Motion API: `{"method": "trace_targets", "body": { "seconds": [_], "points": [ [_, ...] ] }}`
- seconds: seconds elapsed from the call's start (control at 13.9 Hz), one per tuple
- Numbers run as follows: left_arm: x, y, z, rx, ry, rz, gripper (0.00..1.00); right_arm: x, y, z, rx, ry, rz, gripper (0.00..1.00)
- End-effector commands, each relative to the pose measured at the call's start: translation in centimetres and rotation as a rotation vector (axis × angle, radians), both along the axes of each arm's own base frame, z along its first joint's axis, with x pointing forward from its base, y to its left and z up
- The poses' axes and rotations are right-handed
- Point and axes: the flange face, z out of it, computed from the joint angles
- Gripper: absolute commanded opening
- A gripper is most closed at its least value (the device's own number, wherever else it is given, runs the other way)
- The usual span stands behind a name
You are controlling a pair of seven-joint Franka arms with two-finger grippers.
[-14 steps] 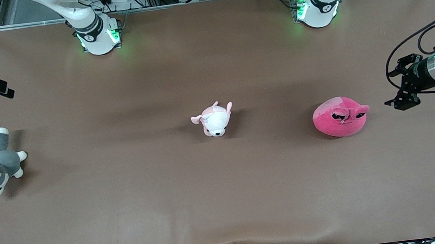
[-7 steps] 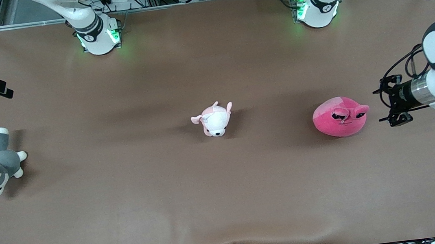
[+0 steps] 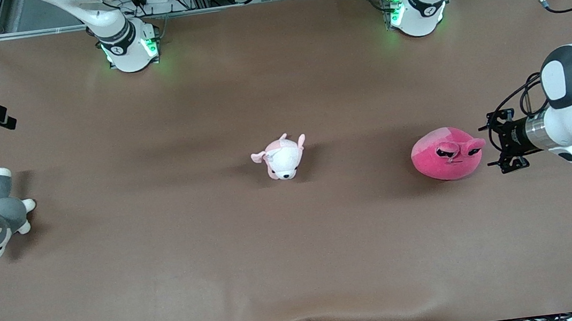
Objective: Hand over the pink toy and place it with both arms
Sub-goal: 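Lower the left gripper onto the pink plush and close on it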
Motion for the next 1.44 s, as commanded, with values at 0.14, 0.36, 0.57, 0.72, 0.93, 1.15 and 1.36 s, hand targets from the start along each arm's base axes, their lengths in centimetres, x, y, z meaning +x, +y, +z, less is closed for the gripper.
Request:
{"method": "trace_targets", "body": {
  "seconds": [0.14, 0.36, 0.57, 0.72, 0.93, 1.15, 1.36],
  "points": [
    [0.2, -1.7, -0.9, -0.033, 0.013, 0.071, 0.81, 0.1, -0.1, 0.6, 0.0, -0.001, -0.004, 1.0],
    [0.4, -1.9, -2.3, -0.034, 0.036, 0.086, 0.56, 0.1, -0.1, 0.6, 0.0, -0.001, -0.004, 1.0],
    [0.4, -1.9, -3.1, -0.037, 0.05, 0.087, 0.31, 0.1, -0.1, 0.6, 0.0, -0.001, -0.004, 1.0],
    [0.5, -2.1, -3.2, -0.035, 0.049, 0.067, 0.06, 0.1, -0.1, 0.6, 0.0, -0.001, -0.002, 1.0],
    [0.5, -3.4, -2.7, -0.036, 0.05, 0.029, 0.0, 0.1, 0.0, 0.5, 0.0, 0.0, -0.001, 1.0],
    [0.8, -4.6, -0.8, -0.043, 0.039, 0.026, 0.0, 0.1, 0.3, 0.5, 0.0, 0.0, 0.002, 1.0],
    [1.4, -6.7, 3.3, -0.056, 0.049, 0.013, 0.0, 0.1, 0.3, 0.4, 0.0, 0.002, 0.002, 1.0]
  ]
}}
